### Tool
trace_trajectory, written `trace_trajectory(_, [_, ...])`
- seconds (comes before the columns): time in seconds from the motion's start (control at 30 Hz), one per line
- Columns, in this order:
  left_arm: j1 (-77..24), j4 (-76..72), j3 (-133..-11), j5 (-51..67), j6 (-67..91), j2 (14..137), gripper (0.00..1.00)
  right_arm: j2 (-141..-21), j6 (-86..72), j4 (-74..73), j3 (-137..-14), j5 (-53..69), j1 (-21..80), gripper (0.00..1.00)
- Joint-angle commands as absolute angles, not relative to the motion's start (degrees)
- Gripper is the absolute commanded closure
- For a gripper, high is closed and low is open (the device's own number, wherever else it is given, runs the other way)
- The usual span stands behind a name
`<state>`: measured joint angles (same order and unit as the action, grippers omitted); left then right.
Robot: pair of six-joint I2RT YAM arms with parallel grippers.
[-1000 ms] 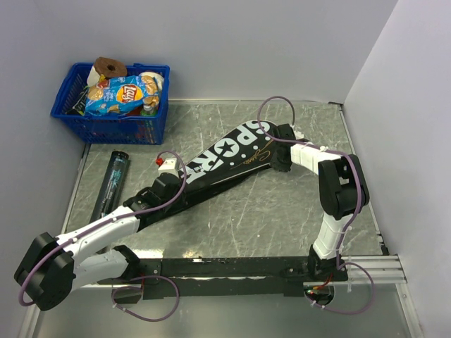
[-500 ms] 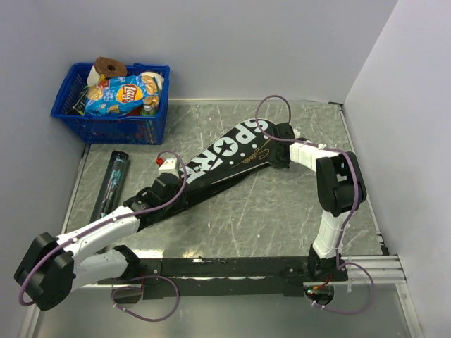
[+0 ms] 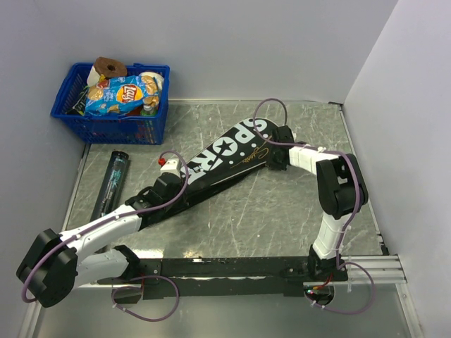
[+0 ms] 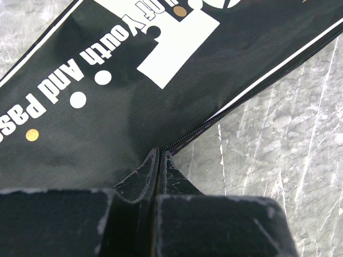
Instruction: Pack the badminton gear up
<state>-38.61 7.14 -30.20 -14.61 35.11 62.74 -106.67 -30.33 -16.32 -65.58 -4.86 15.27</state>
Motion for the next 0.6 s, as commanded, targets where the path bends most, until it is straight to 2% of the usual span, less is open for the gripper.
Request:
trace_trajectory(0.0, [-38.41,4.66,-30.67,-13.36,34.72,62.84,0.99,-101.96,-28.92,-15.29,-63.63,-3.16,16.17,0.94])
trace_trajectory(0.03, [-38.41,4.66,-30.67,-13.27,34.72,62.93,0.99,-101.78,-28.92,-16.08,-63.98,-3.69,16.08,0.74])
trace_trajectory(0.1, [-38.41,4.57,-30.76,-13.10,34.72,63.02,0.99,-101.43,-28.31,-17.22,-64.60,-5.35,16.08,0.62])
trace_trajectory(0.23, [-38.41,4.66,-30.59,-13.18,34.63,63.02,0.99,-101.34,-28.04,-18.89,-65.65,-7.99,16.00,0.59])
trace_trajectory(0.57, [-38.50,4.66,-30.76,-13.10,34.54,63.11,0.99,-103.97,-28.21,-19.42,-68.46,-7.03,13.01,0.61])
